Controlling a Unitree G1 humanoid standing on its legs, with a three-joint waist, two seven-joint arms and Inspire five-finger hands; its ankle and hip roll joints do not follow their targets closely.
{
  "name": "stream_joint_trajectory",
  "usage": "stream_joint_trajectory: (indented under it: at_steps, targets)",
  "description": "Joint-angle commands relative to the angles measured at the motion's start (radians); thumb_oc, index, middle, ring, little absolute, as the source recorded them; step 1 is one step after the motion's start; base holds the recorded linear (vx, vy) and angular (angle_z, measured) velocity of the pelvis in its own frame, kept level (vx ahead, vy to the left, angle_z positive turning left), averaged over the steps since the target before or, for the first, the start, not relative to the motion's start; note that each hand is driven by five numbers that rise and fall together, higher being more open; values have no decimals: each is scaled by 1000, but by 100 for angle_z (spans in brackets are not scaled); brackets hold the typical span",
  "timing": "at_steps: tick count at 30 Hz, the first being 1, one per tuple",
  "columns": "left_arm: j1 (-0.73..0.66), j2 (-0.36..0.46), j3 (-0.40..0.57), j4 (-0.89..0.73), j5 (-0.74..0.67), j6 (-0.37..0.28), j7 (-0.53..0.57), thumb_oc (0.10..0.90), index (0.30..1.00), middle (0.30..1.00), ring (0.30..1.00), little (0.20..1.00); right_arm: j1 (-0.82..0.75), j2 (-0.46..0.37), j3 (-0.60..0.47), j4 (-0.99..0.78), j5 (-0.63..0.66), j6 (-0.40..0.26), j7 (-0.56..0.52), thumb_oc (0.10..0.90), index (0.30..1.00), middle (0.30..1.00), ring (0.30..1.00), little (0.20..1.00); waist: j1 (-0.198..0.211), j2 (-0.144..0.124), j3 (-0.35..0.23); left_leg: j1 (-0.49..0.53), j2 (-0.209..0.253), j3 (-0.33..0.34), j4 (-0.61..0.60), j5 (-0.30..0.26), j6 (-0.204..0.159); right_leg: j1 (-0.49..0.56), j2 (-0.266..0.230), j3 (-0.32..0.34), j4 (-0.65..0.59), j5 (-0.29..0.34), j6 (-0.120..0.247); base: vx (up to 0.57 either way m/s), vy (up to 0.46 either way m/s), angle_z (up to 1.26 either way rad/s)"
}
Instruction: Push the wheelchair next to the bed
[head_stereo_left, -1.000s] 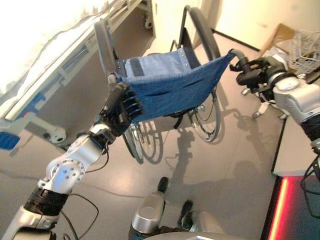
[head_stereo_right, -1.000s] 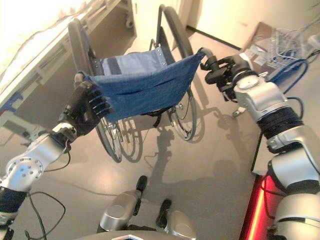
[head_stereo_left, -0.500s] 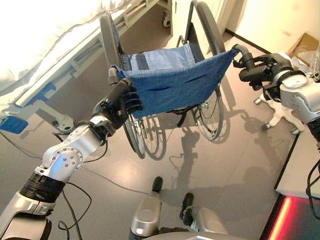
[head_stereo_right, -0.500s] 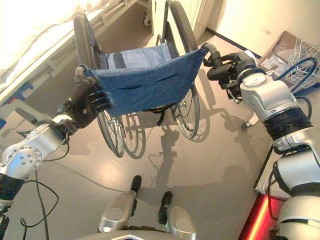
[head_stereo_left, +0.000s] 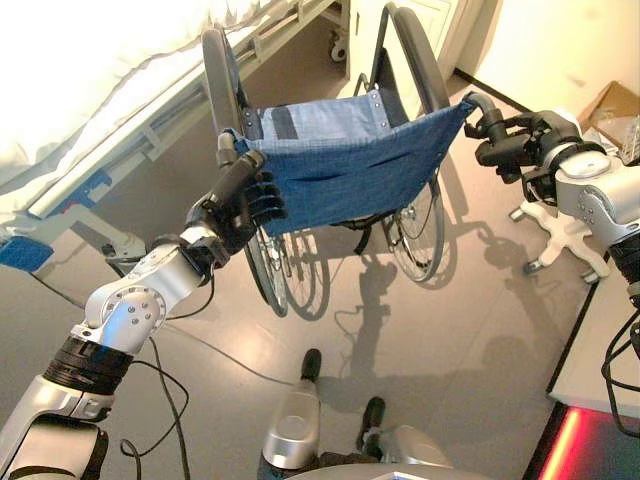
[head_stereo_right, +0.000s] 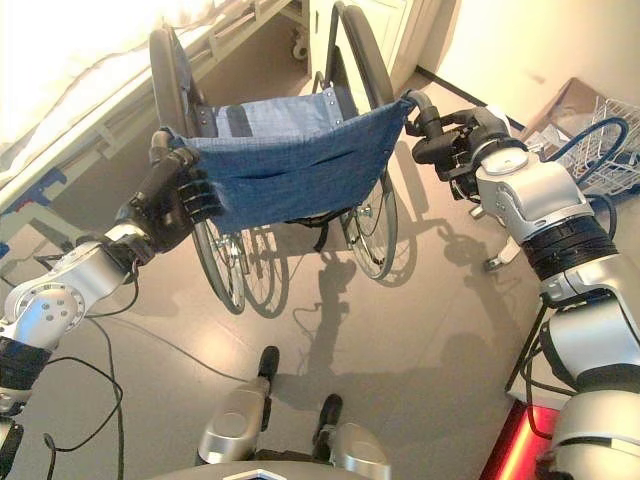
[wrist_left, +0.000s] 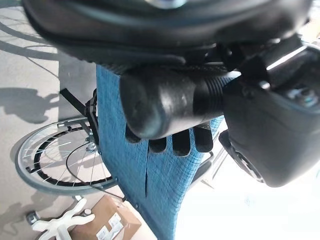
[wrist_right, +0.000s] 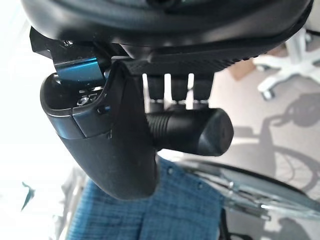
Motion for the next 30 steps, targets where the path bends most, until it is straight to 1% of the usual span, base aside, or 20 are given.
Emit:
stream_joint_trajectory:
  at_steps: [1,5,11,17,23,24,25,26,27,30]
  targets:
    - [-240,25,88,20,40,-166,-2,400,300,300,300,300,34,61,92,-207,102,-83,124,400,300,300,300,300,-10,-15,-180,-71,-6,12,89,-39,-17,-49,-72,-23,6,111,50,29,79,-2]
    - [-274,37,68,24,42,-165,-6,400,300,300,300,300,36,65,88,-222,126,-76,98,400,300,300,300,300,-15,-25,-169,-55,-24,16,71,-53,2,-67,-92,-8,0,131,69,16,64,1]
    - [-344,37,22,51,85,-166,5,400,300,300,300,300,48,88,68,-231,160,-86,60,400,300,300,300,300,-26,-32,-146,-53,-27,22,60,-65,22,-102,-105,8,5,150,85,-13,-5,1]
    - [-384,37,-5,87,91,-165,-2,400,300,300,300,300,47,103,56,-221,181,-96,36,400,300,300,300,300,-29,-37,-131,-58,-28,20,46,-67,33,-118,-106,14,2,160,90,-48,-33,2]
    - [-385,38,-6,107,97,-164,-6,400,300,300,300,300,45,110,50,-208,199,-116,33,403,305,305,305,305,-29,-40,-133,-47,-21,21,28,-66,34,-123,-98,8,1,160,86,-18,-22,0]
    - [-385,37,-6,108,102,-163,-4,400,300,300,300,300,47,111,47,-206,204,-121,29,486,429,429,429,429,-29,-40,-134,-45,-19,21,27,-66,34,-123,-96,8,1,159,85,0,0,0]
    - [-384,37,-6,107,101,-161,-2,444,366,366,366,366,48,113,45,-205,207,-123,24,602,604,604,604,604,-29,-40,-135,-44,-19,21,26,-66,33,-123,-95,7,1,159,84,0,0,0]
    - [-383,38,-5,108,105,-158,-3,595,592,592,592,592,52,114,38,-200,208,-126,19,800,900,900,900,900,-29,-40,-137,-42,-17,20,24,-65,32,-122,-93,6,1,158,82,0,0,0]
    - [-384,39,-5,111,111,-158,-3,800,900,900,900,900,53,114,35,-195,205,-133,16,800,900,900,900,900,-28,-40,-137,-41,-16,19,24,-66,31,-122,-93,4,2,157,81,-1,-31,1]
    - [-390,41,-4,113,122,-156,3,800,900,900,900,900,52,111,29,-185,212,-141,7,800,900,900,900,900,-28,-39,-140,-33,-13,17,17,-65,29,-121,-88,1,3,154,78,-3,-22,0]
